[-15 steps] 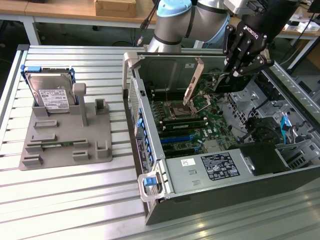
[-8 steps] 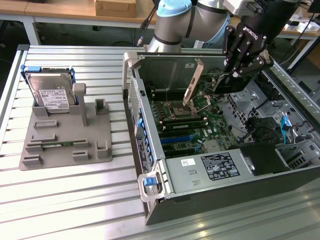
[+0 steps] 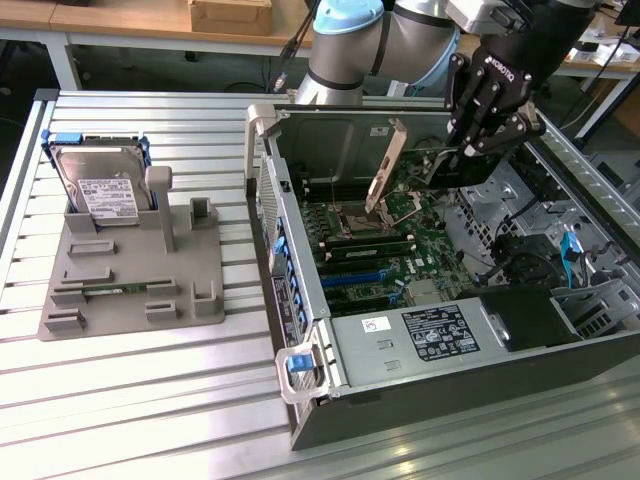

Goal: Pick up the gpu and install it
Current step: 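Insert the gpu into the slot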

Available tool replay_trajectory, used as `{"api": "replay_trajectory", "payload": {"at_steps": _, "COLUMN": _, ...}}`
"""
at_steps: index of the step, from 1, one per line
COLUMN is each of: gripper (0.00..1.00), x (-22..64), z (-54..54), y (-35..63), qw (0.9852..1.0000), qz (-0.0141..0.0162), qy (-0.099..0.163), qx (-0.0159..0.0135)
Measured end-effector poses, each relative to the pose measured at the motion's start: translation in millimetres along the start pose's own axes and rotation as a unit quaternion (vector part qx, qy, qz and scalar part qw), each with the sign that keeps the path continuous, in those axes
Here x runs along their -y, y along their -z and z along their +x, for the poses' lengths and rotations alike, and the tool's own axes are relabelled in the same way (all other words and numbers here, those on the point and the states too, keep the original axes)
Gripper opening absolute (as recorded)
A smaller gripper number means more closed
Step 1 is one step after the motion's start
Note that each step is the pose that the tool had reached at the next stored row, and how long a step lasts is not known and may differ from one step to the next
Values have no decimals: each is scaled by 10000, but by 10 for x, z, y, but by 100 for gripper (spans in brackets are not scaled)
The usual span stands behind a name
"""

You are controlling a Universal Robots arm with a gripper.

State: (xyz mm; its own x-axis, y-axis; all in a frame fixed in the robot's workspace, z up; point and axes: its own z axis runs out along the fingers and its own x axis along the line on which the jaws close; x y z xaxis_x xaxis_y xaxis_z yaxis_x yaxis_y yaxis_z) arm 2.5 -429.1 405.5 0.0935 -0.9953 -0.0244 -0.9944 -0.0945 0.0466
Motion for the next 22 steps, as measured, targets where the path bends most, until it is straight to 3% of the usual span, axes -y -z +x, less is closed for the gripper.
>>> {"api": "replay_trajectory", "payload": {"at_steps": 22, "gripper": 26, "x": 2, "z": 1, "y": -43, "qw": 10000, "qz": 0, "qy": 0, "qx": 0}}
